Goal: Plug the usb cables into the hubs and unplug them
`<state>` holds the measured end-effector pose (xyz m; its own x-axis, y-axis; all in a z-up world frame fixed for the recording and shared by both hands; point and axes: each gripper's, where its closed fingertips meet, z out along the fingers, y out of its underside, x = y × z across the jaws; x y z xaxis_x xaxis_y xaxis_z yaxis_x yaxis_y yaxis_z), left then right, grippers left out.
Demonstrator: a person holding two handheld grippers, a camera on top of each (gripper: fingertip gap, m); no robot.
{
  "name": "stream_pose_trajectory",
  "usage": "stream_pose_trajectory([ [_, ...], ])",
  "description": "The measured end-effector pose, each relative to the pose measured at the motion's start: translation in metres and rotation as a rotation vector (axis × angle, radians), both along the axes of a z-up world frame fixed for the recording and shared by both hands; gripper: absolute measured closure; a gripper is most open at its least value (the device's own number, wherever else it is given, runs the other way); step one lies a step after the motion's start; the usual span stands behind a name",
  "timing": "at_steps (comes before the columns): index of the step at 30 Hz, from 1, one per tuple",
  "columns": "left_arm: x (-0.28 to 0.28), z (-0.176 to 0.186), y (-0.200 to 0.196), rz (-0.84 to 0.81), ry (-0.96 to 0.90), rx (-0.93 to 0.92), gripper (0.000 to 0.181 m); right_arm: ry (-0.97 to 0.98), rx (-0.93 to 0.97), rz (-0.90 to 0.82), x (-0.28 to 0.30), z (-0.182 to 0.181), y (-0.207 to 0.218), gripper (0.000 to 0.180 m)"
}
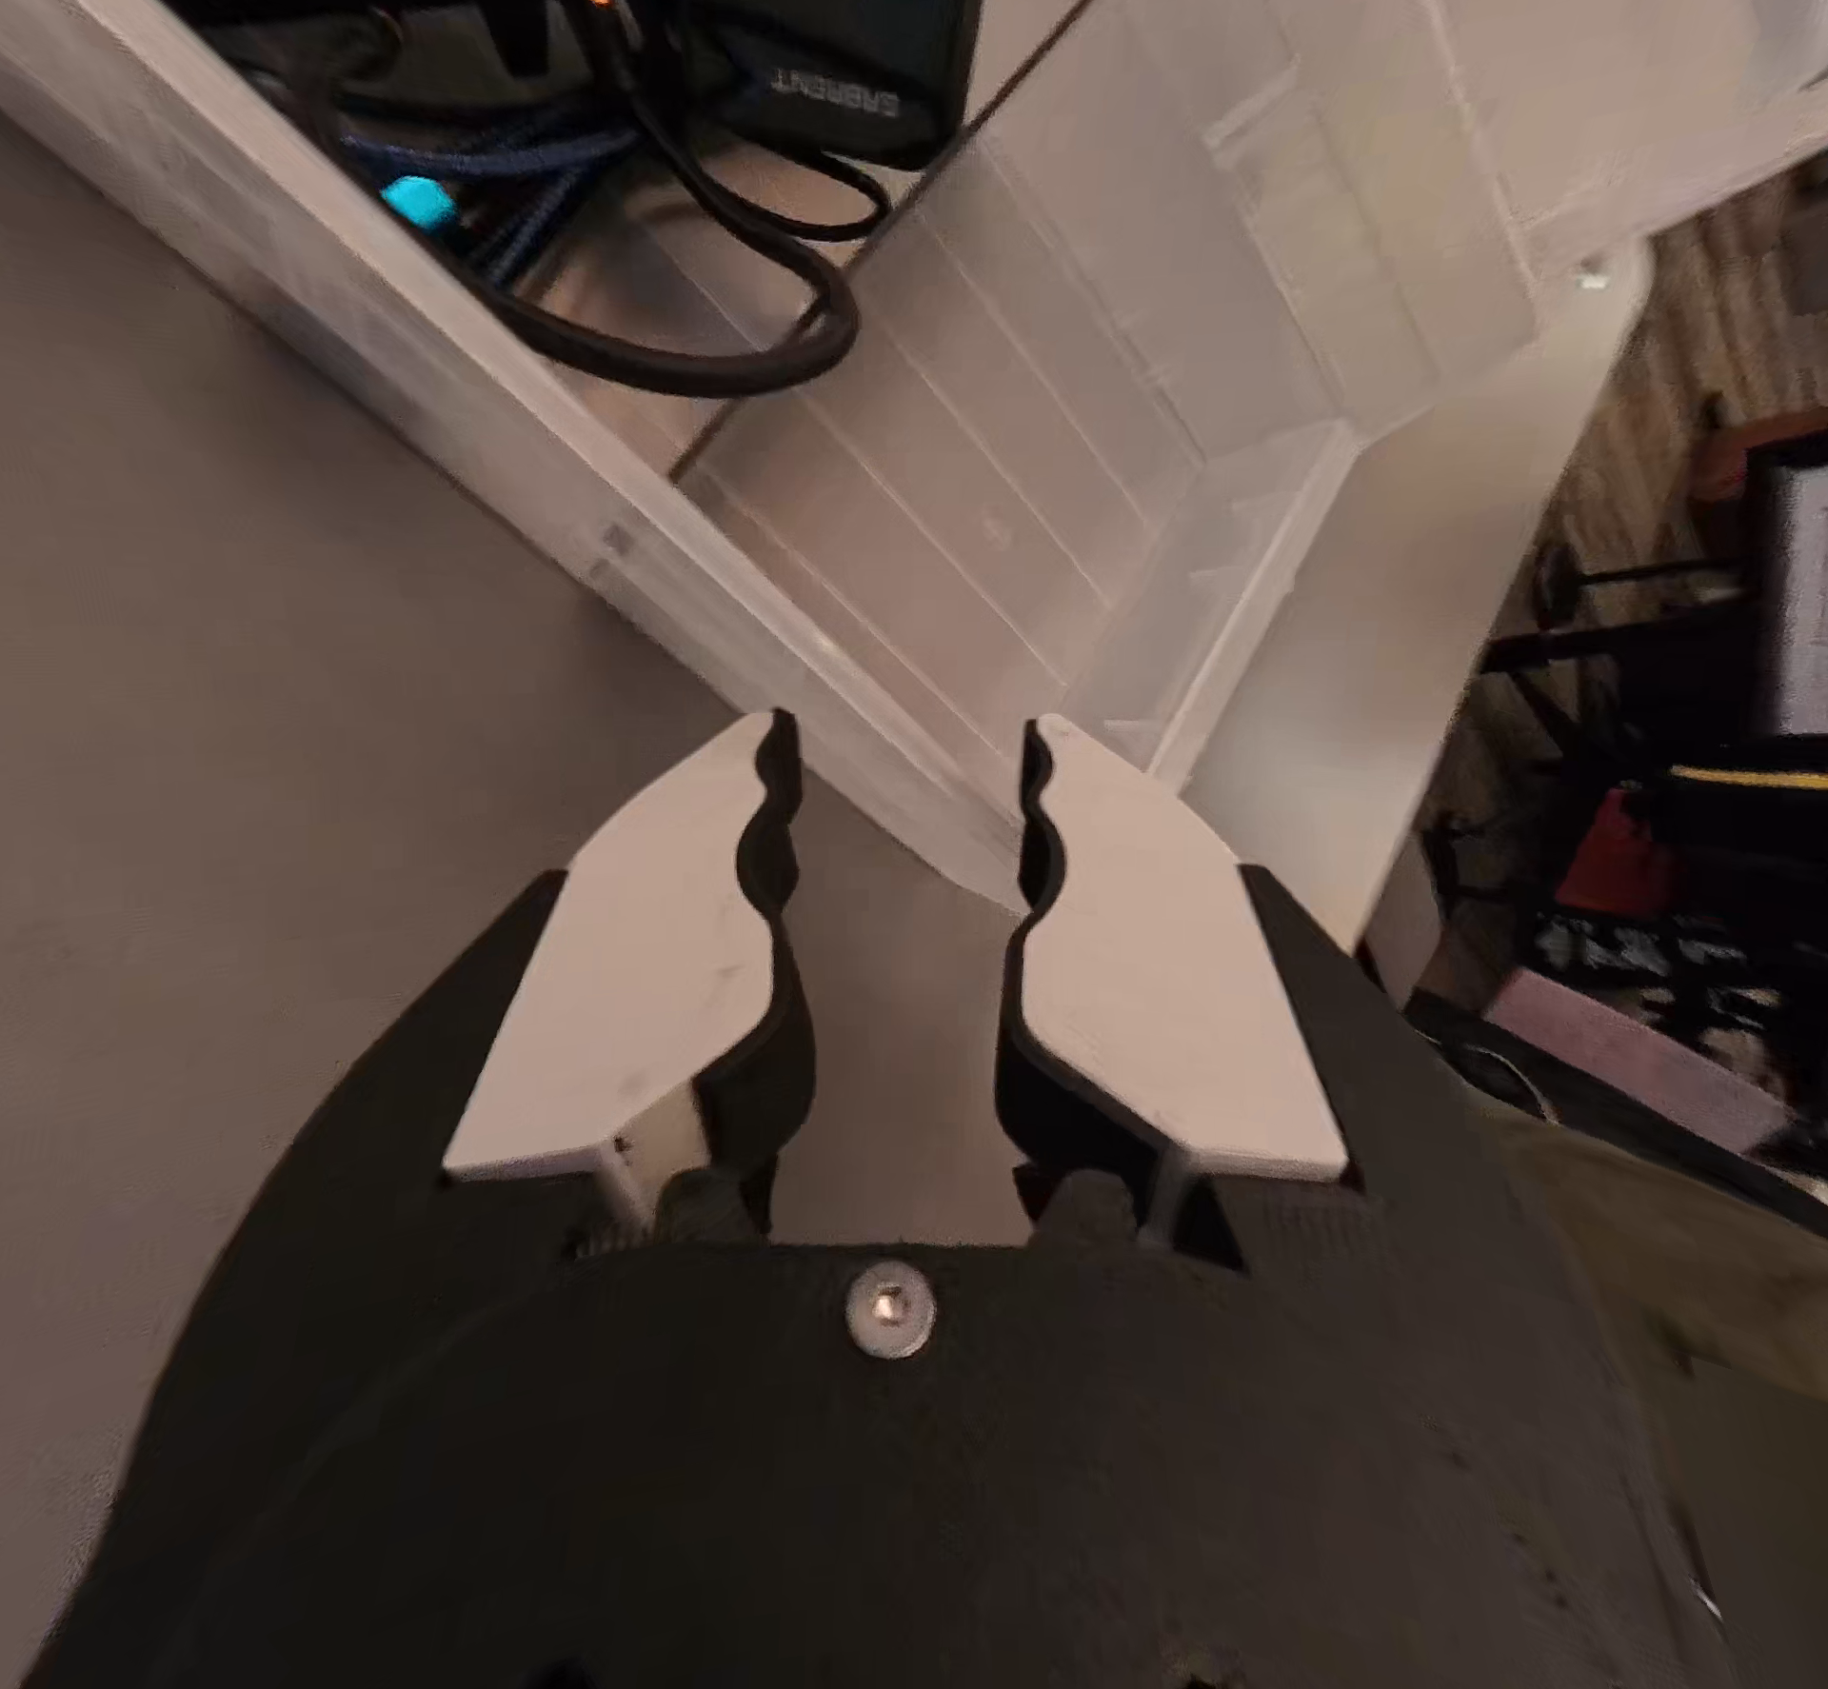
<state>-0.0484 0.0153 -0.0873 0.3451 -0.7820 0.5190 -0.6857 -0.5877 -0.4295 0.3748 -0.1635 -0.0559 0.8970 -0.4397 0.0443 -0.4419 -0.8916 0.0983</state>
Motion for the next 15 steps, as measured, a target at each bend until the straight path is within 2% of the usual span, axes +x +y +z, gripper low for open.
stream_pose_trajectory([
  [4, -0.008, 0.0, 0.001, -0.052, 0.005, -0.023, 0.142, -0.015, -0.009, 0.044, -0.005, -0.006, 0.009, 0.175],
  [8, -0.05, 0.004, 0.024, -0.049, 0.065, -0.01, 0.156, -0.007, -0.018, 0.066, -0.01, -0.01, 0.013, 0.175],
  [11, -0.095, 0.006, 0.055, 0.057, 0.101, -0.029, 0.165, -0.011, -0.03, 0.08, -0.011, -0.015, 0.015, 0.175],
  [15, -0.158, 0.005, 0.099, 0.219, 0.222, 0.142, 0.174, 0.003, -0.024, 0.08, -0.012, -0.024, 0.019, 0.175],
])
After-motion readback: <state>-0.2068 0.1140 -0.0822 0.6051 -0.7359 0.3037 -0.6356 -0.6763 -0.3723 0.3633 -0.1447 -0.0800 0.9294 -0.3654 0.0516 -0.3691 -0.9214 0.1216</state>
